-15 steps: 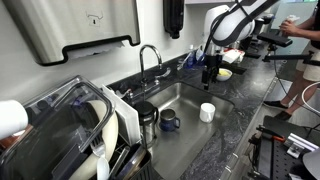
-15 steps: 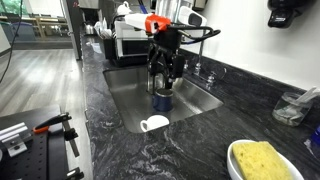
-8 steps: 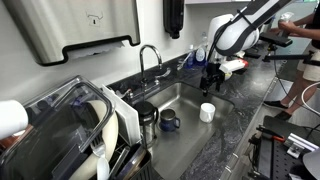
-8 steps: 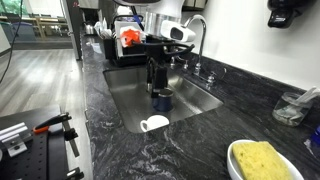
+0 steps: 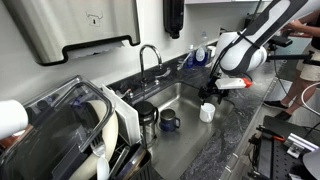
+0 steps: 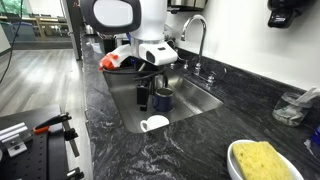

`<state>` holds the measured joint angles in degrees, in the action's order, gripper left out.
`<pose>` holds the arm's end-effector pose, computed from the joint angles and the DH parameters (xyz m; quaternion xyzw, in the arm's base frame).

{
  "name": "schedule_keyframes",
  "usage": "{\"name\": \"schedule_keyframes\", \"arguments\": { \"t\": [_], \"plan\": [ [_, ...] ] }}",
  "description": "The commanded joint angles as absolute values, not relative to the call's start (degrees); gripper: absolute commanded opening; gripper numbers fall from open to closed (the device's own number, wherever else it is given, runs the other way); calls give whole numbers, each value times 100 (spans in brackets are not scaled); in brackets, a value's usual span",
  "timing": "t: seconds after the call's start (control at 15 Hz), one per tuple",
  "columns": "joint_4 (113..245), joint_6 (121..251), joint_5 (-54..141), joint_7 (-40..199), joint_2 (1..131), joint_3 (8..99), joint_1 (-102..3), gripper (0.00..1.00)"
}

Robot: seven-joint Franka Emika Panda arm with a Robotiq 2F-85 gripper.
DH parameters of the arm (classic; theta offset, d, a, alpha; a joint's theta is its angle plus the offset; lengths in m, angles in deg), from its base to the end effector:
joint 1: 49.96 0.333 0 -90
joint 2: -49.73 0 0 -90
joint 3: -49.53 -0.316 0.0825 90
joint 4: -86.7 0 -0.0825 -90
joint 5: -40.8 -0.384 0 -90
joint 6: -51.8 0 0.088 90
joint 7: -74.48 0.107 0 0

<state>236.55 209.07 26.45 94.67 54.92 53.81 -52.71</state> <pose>0.4340 -0.0641 0.2231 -0.9375 0.3443 -0.0143 0.0491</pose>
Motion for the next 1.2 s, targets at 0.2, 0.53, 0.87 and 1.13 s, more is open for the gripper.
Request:
{"name": "schedule_keyframes", "arguments": {
  "t": [0.2, 0.53, 0.87, 1.13],
  "plan": [
    [23575, 21664, 1418, 9539, 6239, 5039, -5257, 100],
    [23516, 22146, 1427, 9706, 6720, 5024, -5197, 100],
    [23376, 22497, 1452, 9898, 7193, 5072, -5122, 75],
    [23245, 22637, 1539, 10174, 7446, 5200, -4996, 52]
  ]
}}
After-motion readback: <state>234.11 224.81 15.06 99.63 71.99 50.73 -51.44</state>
